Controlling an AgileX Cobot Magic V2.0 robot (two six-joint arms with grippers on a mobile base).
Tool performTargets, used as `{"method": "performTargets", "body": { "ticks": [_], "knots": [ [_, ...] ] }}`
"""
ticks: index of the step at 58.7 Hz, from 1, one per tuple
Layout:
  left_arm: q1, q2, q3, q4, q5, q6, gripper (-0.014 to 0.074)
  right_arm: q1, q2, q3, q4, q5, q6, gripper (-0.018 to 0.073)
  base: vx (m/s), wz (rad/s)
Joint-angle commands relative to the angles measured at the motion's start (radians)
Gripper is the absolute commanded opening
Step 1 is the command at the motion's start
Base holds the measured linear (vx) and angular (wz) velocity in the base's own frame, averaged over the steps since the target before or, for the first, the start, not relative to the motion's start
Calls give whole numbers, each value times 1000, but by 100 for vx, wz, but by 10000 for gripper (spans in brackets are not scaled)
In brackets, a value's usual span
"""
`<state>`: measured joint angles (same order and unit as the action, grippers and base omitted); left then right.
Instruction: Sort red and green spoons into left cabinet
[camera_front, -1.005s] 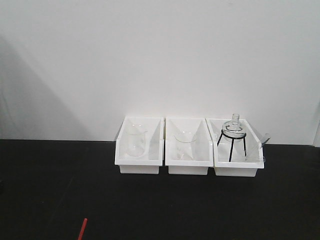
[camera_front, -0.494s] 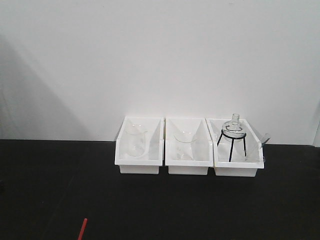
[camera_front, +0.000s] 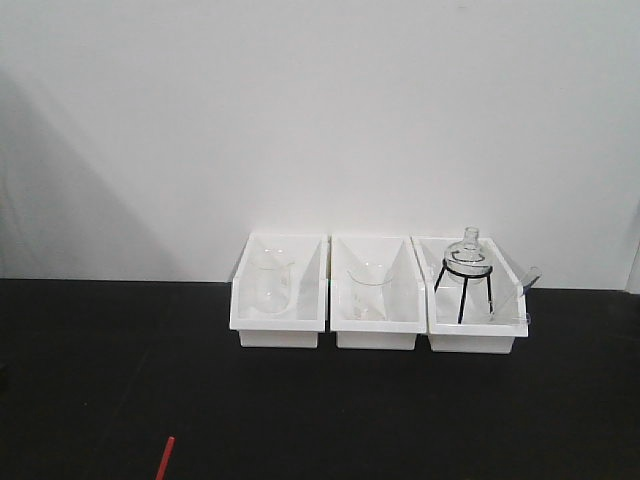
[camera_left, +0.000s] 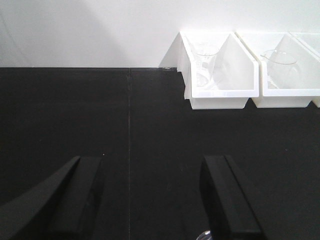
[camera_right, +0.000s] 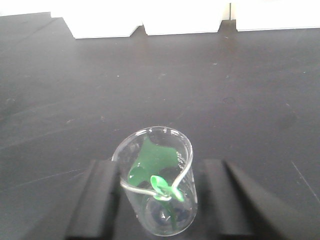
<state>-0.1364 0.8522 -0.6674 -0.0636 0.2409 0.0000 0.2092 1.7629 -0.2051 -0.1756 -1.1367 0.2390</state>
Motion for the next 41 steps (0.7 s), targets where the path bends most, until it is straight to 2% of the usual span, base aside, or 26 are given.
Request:
{"method": "performTargets", "body": {
  "ticks": [1, 15, 41],
  "knots": [
    [-3, -5, -34, -8, -70, 0, 523, 1, -27, -13, 2, -204, -11, 277, 0, 0],
    [-3, -5, -34, -8, -68, 0, 523, 1, -27, -13, 1, -204, -24, -15, 0, 0],
    [-3, -5, -34, -8, -68, 0, 523, 1, -54, -13, -2, -204, -48, -7, 0, 0]
  ]
}}
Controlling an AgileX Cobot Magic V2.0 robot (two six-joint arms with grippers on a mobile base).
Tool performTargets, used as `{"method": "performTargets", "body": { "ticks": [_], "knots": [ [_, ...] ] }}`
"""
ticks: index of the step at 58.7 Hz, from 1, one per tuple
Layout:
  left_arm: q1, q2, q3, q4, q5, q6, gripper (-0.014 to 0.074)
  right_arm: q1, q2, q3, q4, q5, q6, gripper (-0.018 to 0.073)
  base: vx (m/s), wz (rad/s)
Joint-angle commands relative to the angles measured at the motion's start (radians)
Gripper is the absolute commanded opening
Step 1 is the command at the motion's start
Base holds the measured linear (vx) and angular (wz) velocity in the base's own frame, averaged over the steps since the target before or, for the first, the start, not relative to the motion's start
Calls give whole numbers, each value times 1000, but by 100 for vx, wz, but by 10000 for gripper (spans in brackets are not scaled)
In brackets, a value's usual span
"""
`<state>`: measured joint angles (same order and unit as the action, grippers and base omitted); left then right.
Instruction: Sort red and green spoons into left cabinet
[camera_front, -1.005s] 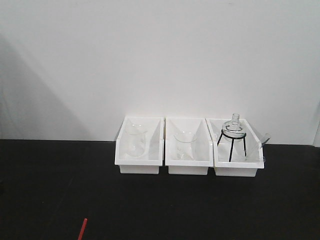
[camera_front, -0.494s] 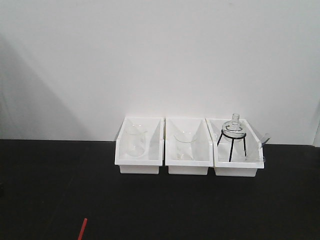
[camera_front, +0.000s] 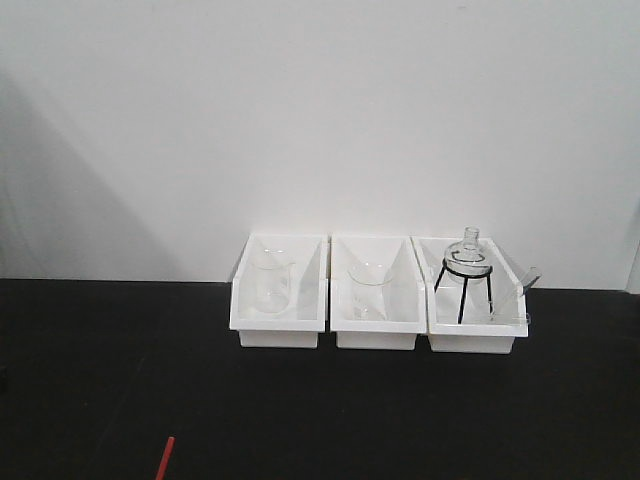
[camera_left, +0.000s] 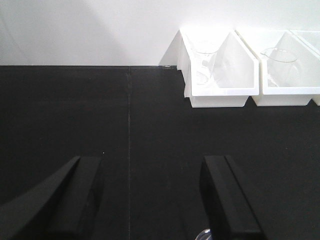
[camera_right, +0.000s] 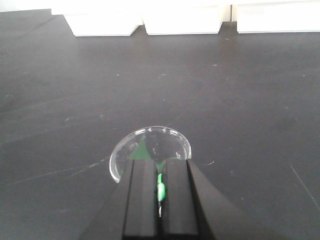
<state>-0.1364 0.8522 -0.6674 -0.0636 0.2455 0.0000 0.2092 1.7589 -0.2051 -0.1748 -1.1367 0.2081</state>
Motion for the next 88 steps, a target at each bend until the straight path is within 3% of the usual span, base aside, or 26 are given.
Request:
{"method": "performTargets", "body": {
  "ticks": [1, 41, 49, 53, 58, 77, 88],
  "knots": [
    [-3, -5, -34, -8, -73, 0, 523, 1, -54, -13, -2, -204, -21, -7, 0, 0],
    [-3, -5, -34, -11, -32, -8, 523, 1, -323, -13, 7, -198, -55, -5, 0, 0],
    [-4, 22, -34, -73, 14, 12, 523, 1, -366, -13, 31, -159, -56, -5, 0, 0],
    [-5, 59, -34, -126, 30, 69, 523, 1, -377, -13, 35, -140, -58, -5, 0, 0],
    [-18, 120, -34, -228, 39, 205, 523, 1, -380, -13, 35, -127, -63, -5, 0, 0],
    [-74, 387, -40, -778, 7, 707, 523, 1, -380, -13, 49, -114, -76, -5, 0, 0],
    [-74, 487, -78, -991, 10, 957, 523, 1, -380, -13, 49, -74, -104, -5, 0, 0]
  ]
}}
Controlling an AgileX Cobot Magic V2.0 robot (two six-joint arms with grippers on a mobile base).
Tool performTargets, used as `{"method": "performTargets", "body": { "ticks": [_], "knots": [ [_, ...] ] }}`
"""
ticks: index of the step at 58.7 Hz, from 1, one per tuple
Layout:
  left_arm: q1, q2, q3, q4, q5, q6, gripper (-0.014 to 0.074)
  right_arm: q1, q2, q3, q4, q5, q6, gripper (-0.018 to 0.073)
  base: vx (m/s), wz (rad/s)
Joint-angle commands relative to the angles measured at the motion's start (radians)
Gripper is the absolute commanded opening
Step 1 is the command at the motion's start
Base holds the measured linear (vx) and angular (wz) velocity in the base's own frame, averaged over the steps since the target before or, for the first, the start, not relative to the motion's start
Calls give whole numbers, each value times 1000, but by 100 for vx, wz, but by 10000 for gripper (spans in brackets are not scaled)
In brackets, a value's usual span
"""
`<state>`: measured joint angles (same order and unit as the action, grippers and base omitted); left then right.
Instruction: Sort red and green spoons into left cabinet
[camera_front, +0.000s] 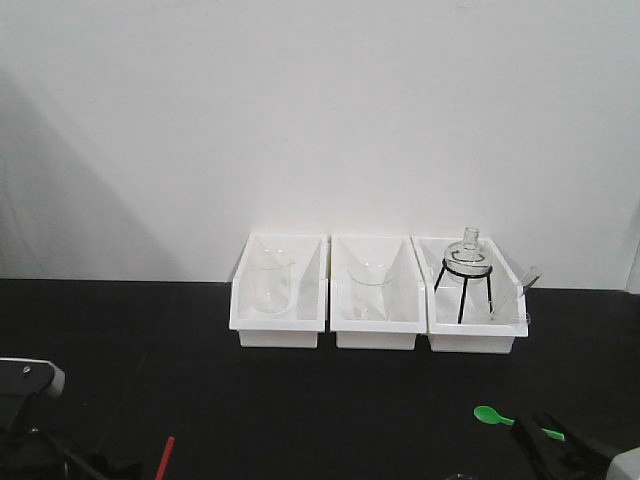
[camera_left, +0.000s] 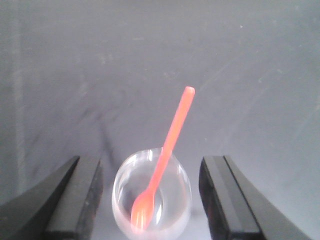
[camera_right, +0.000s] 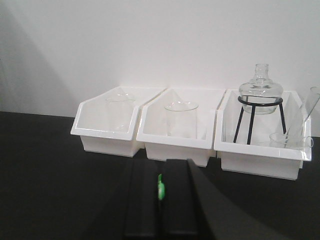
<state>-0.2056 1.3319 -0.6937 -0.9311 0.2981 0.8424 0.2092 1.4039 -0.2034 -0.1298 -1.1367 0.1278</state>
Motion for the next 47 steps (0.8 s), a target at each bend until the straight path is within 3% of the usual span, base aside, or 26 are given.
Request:
{"method": "performTargets", "body": {
  "ticks": [1, 9, 19, 47],
  "knots": [
    [-5, 13, -55, -137, -44, 127, 523, 1, -25, -15, 4, -72, -27, -5, 0, 0],
    [-5, 67, -94, -195, -32, 178, 523, 1, -25, -15, 4, -74, -30, -5, 0, 0],
    [-5, 145, -148, -195, 34, 181, 523, 1, -25, -15, 6, -73, -30, -5, 0, 0],
    [-5, 264, -191, -187, 53, 192, 523, 1, -25, -15, 36, -73, -31, -5, 0, 0]
  ]
}}
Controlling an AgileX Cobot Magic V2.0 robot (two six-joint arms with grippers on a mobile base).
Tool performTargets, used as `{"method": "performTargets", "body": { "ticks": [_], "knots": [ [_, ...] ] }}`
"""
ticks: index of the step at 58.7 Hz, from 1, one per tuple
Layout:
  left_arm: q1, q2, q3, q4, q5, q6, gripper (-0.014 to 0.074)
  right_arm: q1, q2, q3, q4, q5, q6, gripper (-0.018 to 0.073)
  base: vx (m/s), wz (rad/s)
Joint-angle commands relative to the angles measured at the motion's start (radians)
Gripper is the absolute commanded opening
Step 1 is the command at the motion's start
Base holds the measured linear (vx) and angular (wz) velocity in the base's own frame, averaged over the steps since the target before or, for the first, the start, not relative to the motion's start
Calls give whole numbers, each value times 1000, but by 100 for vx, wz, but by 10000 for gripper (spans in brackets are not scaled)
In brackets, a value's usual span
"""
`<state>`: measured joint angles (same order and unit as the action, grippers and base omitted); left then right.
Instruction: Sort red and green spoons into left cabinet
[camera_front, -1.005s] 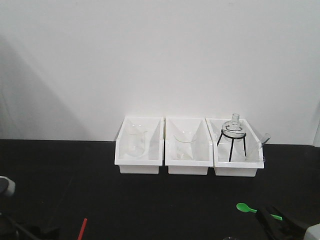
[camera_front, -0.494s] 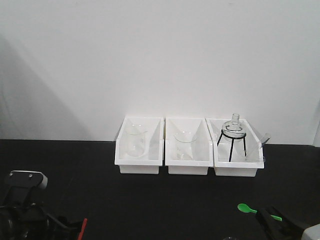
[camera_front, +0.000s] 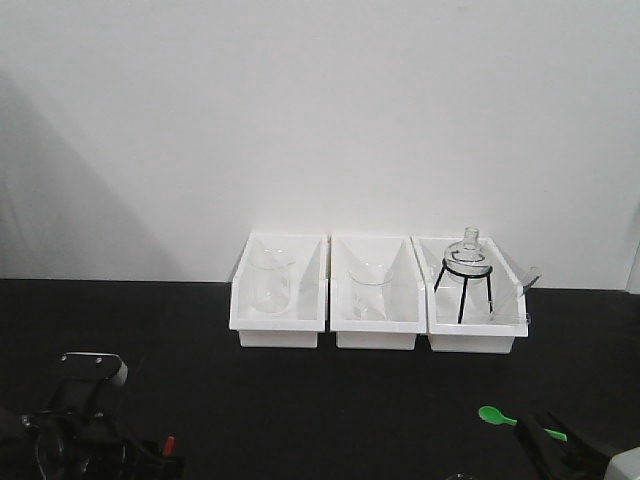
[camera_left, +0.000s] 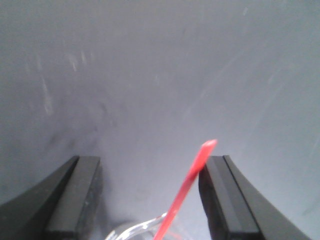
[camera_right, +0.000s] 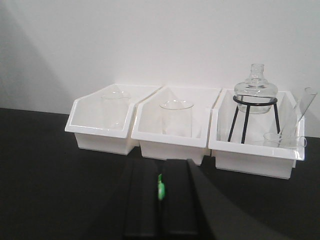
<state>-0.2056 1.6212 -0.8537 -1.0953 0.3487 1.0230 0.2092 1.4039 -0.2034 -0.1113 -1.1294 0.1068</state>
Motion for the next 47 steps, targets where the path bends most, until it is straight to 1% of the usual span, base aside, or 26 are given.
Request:
{"method": "performTargets", "body": {
  "ticks": [1, 9, 13, 18, 21, 30, 47],
  "knots": [
    [-5, -24, -31, -23, 2, 16, 523, 1, -25, -15, 21, -81, -10, -5, 0, 0],
    [-5, -23, -31, -23, 19, 27, 496, 1, -25, -15, 32, -81, -10, -5, 0, 0],
    [-5, -23, -31, -23, 29, 27, 446, 1, -25, -15, 32, -81, -10, -5, 0, 0],
    [-5, -23, -31, -23, 34, 27, 330, 1, -25, -15, 32, -81, -10, -5, 0, 0],
    [-5, -23, -31, -23, 37, 27, 230, 1, -25, -15, 32, -82, -10, -5, 0, 0],
    [-5, -23, -31, -23, 44, 27, -10, 1, -25, -15, 32, -81, -10, -5, 0, 0],
    [-5, -64, -45, -23, 61, 27, -3, 1, -25, -15, 32, -81, -10, -5, 0, 0]
  ]
}}
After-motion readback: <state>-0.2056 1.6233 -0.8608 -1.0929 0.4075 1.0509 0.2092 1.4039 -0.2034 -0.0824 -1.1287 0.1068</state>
